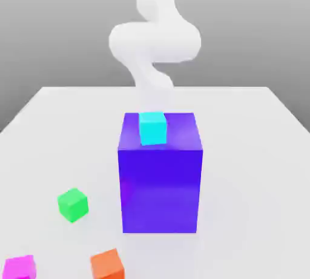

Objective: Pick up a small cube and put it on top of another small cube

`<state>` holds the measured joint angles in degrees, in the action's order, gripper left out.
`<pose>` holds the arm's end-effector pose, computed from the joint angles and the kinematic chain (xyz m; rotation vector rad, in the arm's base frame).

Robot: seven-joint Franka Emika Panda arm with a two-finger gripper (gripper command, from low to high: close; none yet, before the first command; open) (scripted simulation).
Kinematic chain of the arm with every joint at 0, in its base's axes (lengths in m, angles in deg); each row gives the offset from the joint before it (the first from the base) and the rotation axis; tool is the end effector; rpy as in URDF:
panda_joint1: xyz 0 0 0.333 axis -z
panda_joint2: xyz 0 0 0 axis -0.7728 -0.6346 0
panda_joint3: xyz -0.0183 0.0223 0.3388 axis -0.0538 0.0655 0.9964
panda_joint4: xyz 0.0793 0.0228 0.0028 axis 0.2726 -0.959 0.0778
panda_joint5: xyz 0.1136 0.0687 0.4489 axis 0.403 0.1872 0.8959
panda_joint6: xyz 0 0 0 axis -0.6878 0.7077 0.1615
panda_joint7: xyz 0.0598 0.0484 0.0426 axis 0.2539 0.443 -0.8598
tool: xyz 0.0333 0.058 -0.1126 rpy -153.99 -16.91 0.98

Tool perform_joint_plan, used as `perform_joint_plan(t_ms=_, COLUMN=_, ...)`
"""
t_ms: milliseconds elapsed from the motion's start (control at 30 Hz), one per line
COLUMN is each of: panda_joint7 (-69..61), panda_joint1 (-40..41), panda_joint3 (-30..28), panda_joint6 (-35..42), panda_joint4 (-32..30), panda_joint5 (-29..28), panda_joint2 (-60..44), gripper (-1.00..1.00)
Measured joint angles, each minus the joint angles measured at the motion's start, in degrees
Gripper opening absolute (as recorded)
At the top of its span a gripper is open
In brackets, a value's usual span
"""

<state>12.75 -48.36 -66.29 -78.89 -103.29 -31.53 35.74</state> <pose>0.4561 -0.0154 0.6848 -2.4210 1.1680 -0.9577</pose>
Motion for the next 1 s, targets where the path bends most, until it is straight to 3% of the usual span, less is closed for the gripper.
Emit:
perform_joint_plan(t_ms=633, panda_joint7=28.88, panda_joint1=13.47, panda_joint3=-2.19, panda_joint6=-9.81, panda_joint4=4.00, panda_joint5=-1.48, panda_joint2=-39.83, gripper=0.00)
perform_joint_plan(t_ms=1000, panda_joint7=41.21, panda_joint1=17.72, panda_joint3=-5.64, panda_joint6=-15.40, panda_joint4=6.31, panda_joint5=3.79, panda_joint2=-62.74, gripper=0.00)
